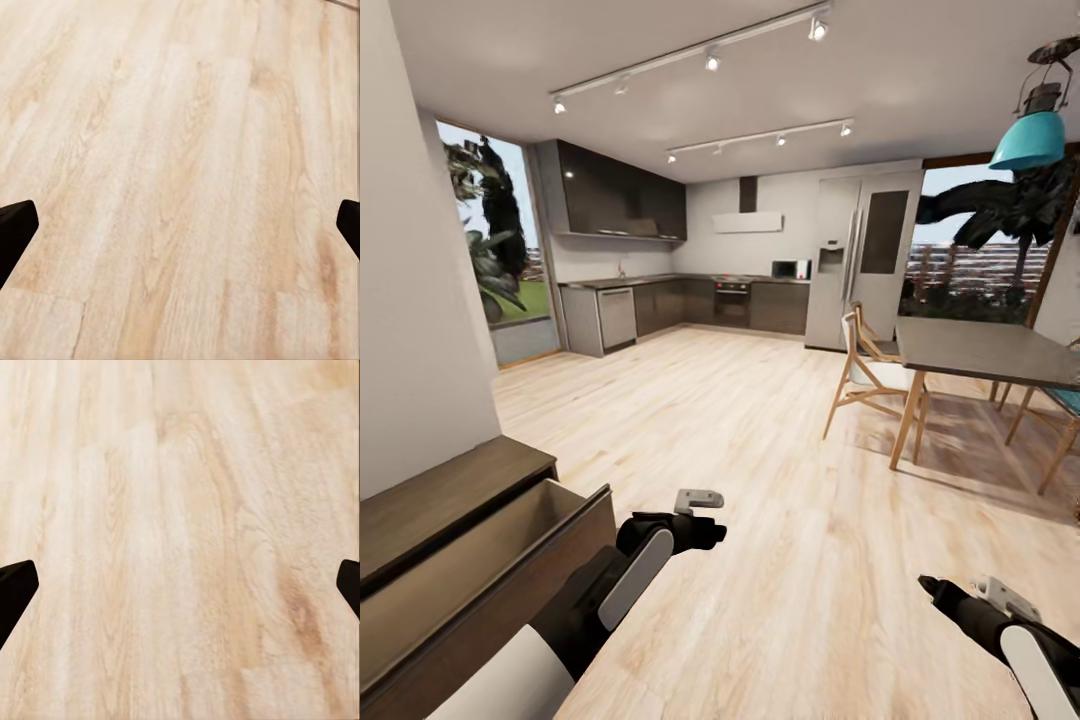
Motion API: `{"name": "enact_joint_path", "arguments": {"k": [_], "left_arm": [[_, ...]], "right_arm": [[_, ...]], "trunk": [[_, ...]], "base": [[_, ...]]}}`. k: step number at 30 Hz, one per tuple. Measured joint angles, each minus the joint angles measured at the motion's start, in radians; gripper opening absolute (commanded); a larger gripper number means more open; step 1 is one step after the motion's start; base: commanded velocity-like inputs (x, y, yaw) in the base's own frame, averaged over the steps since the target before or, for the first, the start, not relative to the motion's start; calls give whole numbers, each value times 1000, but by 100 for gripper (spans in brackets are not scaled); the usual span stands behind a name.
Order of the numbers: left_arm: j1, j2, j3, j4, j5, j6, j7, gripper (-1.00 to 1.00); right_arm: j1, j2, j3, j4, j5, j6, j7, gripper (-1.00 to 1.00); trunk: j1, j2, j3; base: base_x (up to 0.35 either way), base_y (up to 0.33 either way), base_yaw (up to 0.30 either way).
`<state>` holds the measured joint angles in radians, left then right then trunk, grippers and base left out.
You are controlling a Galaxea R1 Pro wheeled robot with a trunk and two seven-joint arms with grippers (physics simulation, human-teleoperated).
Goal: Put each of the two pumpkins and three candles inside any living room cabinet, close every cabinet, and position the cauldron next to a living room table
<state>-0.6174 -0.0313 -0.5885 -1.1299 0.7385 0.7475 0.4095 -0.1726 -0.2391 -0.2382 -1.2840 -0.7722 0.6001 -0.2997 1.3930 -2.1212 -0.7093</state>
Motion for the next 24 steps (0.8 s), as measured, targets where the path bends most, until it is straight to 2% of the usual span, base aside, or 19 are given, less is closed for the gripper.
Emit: {"name": "enact_joint_path", "arguments": {"k": [3,12,24], "left_arm": [[0,-1,0,-1,0,0,0,100],[0,-3,-1,-1,0,0,-1,100],[0,-5,-1,-1,0,-1,-1,100]], "right_arm": [[-1,0,-25,10,-1,7,0,100],[-1,-7,-51,22,-1,47,2,100],[-2,-17,-58,41,-2,51,0,100]], "trunk": [[0,0,-4],[0,0,-17],[0,0,-34]], "base": [[0,0,-168],[0,-19,-163],[0,-226,-154]]}}
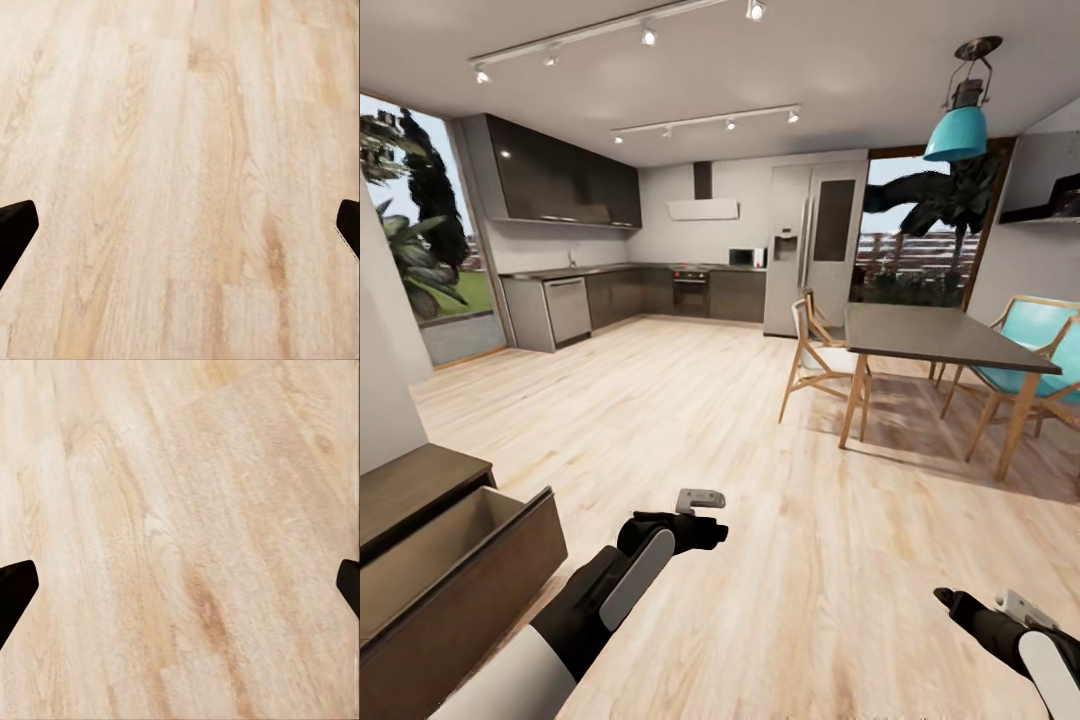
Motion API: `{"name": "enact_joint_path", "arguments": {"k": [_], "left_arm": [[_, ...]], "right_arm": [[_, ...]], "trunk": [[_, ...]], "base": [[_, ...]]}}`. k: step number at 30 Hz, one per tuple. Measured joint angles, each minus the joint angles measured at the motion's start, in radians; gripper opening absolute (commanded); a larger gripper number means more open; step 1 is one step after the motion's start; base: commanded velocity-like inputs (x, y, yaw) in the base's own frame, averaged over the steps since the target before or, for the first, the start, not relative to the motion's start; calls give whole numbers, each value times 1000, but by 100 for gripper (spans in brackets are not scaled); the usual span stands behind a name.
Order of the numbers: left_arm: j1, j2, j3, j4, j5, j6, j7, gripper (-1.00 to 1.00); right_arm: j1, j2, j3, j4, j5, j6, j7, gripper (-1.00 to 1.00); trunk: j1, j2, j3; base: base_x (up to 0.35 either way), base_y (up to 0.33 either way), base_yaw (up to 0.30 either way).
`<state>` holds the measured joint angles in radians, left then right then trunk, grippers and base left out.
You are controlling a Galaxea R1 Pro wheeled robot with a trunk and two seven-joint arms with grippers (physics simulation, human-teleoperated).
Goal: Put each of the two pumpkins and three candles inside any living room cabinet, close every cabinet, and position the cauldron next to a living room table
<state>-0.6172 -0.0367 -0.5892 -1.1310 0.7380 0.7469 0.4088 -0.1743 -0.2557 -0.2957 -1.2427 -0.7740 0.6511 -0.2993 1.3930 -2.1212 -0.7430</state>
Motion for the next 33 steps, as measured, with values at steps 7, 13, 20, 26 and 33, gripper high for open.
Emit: {"name": "enact_joint_path", "arguments": {"k": [7,13,20,26,33], "left_arm": [[0,0,0,-1,-1,-2,1,100],[0,0,0,0,-1,-3,2,100],[0,0,0,-1,-2,-3,1,100],[0,0,0,-1,-2,-4,2,100],[0,0,0,-6,-2,-4,0,100]], "right_arm": [[0,-2,0,6,1,0,0,100],[0,-2,0,9,1,0,0,100],[0,-2,1,9,1,0,0,100],[0,-2,0,9,0,0,0,100],[0,-2,0,9,-1,0,1,100]], "trunk": [[0,0,-10],[0,0,-19],[0,0,-29],[0,0,-37],[0,0,-47]], "base": [[0,-238,-152],[0,-173,-152],[0,-106,-152],[0,-59,-152],[0,-10,-155]]}}
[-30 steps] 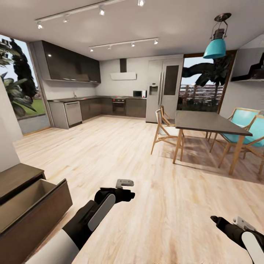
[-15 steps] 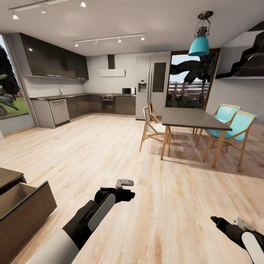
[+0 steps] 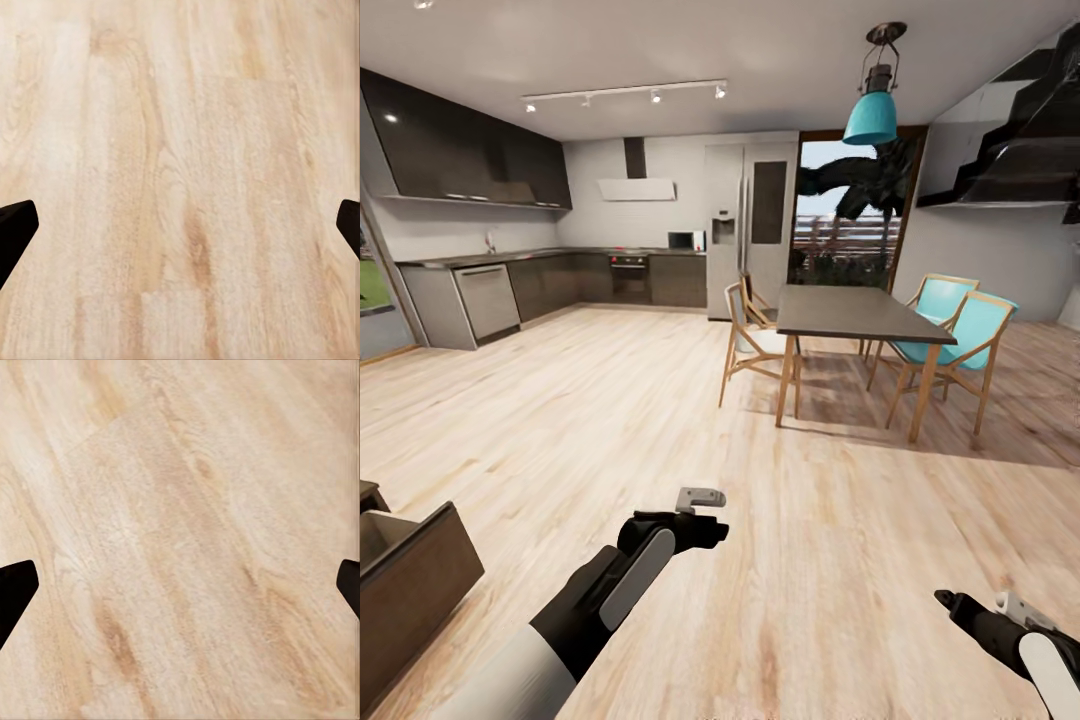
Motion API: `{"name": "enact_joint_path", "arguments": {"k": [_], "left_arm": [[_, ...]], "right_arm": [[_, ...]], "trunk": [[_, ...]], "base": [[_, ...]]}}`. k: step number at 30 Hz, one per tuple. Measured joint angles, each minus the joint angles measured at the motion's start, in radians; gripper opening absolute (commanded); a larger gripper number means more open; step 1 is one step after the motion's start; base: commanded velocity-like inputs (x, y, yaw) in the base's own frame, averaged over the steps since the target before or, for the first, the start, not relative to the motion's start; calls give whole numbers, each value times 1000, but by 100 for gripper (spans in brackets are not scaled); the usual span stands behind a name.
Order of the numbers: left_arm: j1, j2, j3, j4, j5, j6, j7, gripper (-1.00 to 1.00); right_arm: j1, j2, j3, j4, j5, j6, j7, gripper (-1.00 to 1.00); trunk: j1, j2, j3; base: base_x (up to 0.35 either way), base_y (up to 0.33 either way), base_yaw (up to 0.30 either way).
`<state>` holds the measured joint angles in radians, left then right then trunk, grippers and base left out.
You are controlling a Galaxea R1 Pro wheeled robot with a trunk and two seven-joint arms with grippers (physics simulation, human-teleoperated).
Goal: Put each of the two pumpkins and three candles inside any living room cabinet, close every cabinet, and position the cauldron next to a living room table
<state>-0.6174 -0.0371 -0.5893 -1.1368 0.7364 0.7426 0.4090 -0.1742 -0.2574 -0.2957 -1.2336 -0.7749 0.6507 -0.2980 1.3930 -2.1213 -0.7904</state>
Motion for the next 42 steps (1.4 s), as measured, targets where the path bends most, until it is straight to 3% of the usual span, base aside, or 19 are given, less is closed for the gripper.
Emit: {"name": "enact_joint_path", "arguments": {"k": [19,31,42], "left_arm": [[0,0,0,-5,0,0,1,100],[0,0,0,-3,0,1,2,100],[0,0,0,-3,0,2,1,100]], "right_arm": [[0,2,1,-2,-1,-1,9,100],[1,3,3,-5,1,-5,18,100],[2,1,1,0,2,-8,71,100]], "trunk": [[0,0,-26],[0,0,-26],[0,0,-14]], "base": [[0,0,-143],[0,0,-23],[90,69,-203]]}}
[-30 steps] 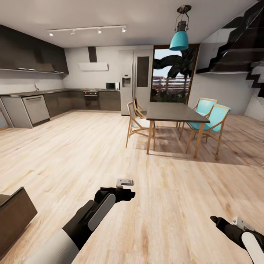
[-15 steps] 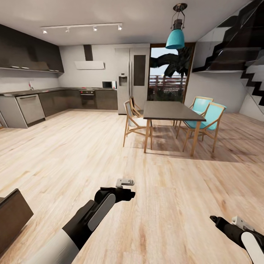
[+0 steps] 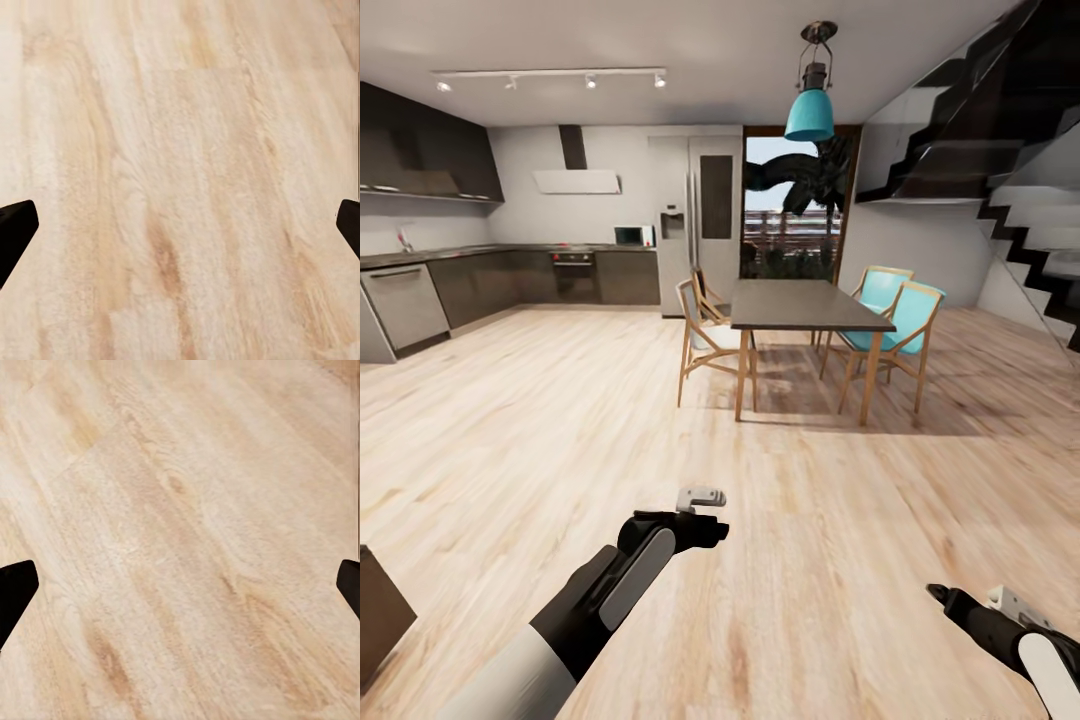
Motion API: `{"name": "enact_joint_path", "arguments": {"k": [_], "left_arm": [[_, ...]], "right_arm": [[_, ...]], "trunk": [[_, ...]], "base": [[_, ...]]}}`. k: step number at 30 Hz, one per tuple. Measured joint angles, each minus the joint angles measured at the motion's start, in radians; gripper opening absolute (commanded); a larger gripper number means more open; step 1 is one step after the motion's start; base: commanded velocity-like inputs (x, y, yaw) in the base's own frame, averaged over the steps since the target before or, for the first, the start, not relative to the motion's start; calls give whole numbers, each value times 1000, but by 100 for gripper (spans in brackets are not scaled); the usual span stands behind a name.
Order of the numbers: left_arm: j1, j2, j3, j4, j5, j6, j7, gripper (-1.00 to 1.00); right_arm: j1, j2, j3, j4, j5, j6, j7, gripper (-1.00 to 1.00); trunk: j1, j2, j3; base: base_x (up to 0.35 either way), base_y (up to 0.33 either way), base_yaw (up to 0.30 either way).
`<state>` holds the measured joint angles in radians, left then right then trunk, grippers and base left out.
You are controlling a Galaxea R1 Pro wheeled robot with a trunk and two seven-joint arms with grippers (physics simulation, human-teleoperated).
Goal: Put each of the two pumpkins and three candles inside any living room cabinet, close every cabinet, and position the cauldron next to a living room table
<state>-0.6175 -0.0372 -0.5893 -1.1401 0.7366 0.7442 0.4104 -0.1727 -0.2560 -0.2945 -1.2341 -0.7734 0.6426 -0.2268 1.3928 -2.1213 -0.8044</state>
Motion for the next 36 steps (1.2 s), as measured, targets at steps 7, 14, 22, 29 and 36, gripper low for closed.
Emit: {"name": "enact_joint_path", "arguments": {"k": [7,14,22,29,36], "left_arm": [[0,0,0,0,0,0,1,100],[0,0,0,0,0,0,1,100],[0,0,0,0,0,0,1,100],[0,0,0,0,0,0,1,100],[0,0,0,0,0,0,1,100]], "right_arm": [[0,0,0,0,0,0,2,100],[0,0,0,1,0,0,2,100],[0,0,0,1,0,0,2,100],[0,0,0,0,0,0,2,100],[0,0,0,0,0,0,2,100]], "trunk": [[0,0,8],[0,0,16],[0,0,25],[0,0,33],[0,0,42]], "base": [[105,21,-231],[85,2,-232],[74,0,-232],[18,0,-232],[1,0,-232]]}}
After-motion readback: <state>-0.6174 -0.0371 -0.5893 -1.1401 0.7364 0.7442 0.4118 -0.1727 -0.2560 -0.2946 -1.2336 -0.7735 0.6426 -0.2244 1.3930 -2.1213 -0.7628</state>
